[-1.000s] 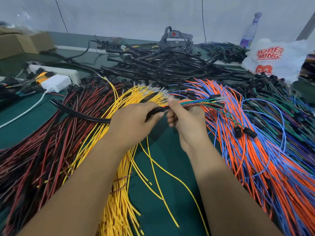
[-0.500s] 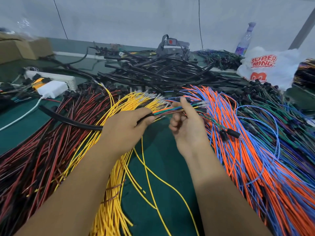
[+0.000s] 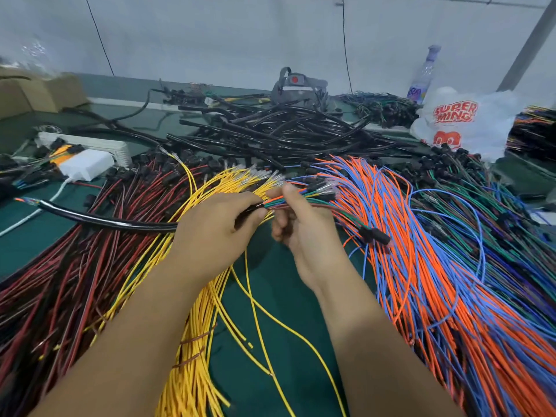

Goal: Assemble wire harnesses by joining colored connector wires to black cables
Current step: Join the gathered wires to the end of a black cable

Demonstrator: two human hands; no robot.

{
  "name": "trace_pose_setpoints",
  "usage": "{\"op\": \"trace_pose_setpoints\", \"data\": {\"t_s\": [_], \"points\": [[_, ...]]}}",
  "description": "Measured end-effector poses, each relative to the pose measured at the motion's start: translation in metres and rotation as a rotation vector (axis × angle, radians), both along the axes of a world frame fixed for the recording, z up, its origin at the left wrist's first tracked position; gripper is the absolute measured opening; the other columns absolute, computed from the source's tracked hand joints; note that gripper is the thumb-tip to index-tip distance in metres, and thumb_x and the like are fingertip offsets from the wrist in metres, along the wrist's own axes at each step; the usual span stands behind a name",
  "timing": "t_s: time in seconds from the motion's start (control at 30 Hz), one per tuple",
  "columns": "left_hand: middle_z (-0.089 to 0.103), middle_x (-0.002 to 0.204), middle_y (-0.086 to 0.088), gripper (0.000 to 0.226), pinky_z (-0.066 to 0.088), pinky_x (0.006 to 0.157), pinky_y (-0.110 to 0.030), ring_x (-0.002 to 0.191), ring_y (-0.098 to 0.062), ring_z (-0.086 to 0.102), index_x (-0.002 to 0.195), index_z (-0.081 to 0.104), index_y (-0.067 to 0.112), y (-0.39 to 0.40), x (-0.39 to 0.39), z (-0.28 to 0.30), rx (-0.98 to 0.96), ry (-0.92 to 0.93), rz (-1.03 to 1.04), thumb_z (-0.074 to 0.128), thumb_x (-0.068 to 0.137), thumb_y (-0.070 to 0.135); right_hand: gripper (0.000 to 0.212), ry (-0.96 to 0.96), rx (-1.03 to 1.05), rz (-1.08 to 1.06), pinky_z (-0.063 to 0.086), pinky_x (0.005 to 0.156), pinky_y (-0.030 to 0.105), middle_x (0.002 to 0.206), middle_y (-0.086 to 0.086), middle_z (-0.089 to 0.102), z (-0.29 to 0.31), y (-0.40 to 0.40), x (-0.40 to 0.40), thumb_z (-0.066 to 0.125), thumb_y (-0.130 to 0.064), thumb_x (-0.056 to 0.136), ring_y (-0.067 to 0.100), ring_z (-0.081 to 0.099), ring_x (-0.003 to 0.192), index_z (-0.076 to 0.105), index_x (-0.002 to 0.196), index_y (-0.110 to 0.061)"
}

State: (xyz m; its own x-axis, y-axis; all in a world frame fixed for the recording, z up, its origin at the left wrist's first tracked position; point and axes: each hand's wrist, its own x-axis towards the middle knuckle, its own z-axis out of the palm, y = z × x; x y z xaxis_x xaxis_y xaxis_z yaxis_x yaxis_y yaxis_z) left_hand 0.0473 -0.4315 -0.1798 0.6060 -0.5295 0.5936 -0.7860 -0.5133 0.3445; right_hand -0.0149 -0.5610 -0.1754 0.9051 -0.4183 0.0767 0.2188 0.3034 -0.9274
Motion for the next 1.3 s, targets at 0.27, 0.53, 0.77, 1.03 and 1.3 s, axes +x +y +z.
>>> {"op": "trace_pose_setpoints", "data": {"t_s": [0.27, 0.53, 0.77, 1.03, 1.3], "points": [[0.052, 0.068, 0.016, 0.012, 0.026, 0.048, -0.023, 0.064, -0.007, 0.041, 0.089, 0.059, 0.033, -0.005, -0.003, 0.004, -0.052, 0.012, 0.057, 0.051, 0.095, 0.038, 0.019, 0.038, 0.171, 0.000, 0.036, 0.052, 0.021, 0.060, -0.004, 0.045, 0.003, -0.001, -0.001, 0.058, -0.028, 0.094, 0.010, 0.043, 0.052, 0.072, 0.085, -0.019], [0.051, 0.069, 0.016, 0.016, 0.026, 0.050, -0.021, 0.064, -0.012, 0.046, 0.095, 0.064, 0.030, 0.000, -0.003, 0.005, -0.066, 0.053, 0.153, 0.052, 0.094, 0.041, 0.017, -0.025, 0.350, -0.156, 0.050, 0.056, 0.019, 0.082, 0.001, 0.063, 0.002, -0.015, -0.002, 0.061, -0.033, 0.091, 0.010, 0.061, 0.060, 0.063, 0.094, -0.016], [0.061, 0.087, 0.009, 0.028, 0.040, 0.059, -0.030, 0.078, -0.018, 0.054, 0.112, 0.060, 0.024, -0.002, -0.012, 0.008, 0.020, 0.075, 0.046, 0.046, 0.096, 0.042, 0.006, -0.061, 0.164, -0.176, 0.049, 0.056, 0.020, 0.091, 0.015, 0.060, 0.004, -0.008, -0.004, 0.058, -0.014, 0.095, 0.016, 0.059, 0.065, 0.057, 0.101, -0.013], [0.070, 0.087, 0.001, 0.020, 0.052, 0.071, -0.042, 0.076, -0.026, 0.064, 0.113, 0.062, 0.028, -0.007, -0.009, 0.005, -0.095, 0.277, -0.032, 0.054, 0.096, 0.032, 0.013, -0.026, 0.022, -0.240, 0.045, 0.053, 0.020, 0.076, 0.006, 0.063, 0.004, -0.002, -0.007, 0.061, -0.023, 0.094, 0.013, 0.054, 0.054, 0.061, 0.093, -0.010], [0.073, 0.081, 0.012, 0.026, 0.051, 0.059, -0.020, 0.058, -0.004, 0.060, 0.097, 0.071, 0.027, -0.013, -0.013, 0.014, -0.495, 0.542, -0.271, 0.066, 0.087, 0.003, 0.034, -0.045, 0.255, -0.181, 0.051, 0.050, 0.021, 0.061, 0.007, 0.064, 0.005, -0.009, -0.006, 0.048, -0.030, 0.101, 0.014, 0.060, 0.048, 0.057, 0.076, -0.008]]}}
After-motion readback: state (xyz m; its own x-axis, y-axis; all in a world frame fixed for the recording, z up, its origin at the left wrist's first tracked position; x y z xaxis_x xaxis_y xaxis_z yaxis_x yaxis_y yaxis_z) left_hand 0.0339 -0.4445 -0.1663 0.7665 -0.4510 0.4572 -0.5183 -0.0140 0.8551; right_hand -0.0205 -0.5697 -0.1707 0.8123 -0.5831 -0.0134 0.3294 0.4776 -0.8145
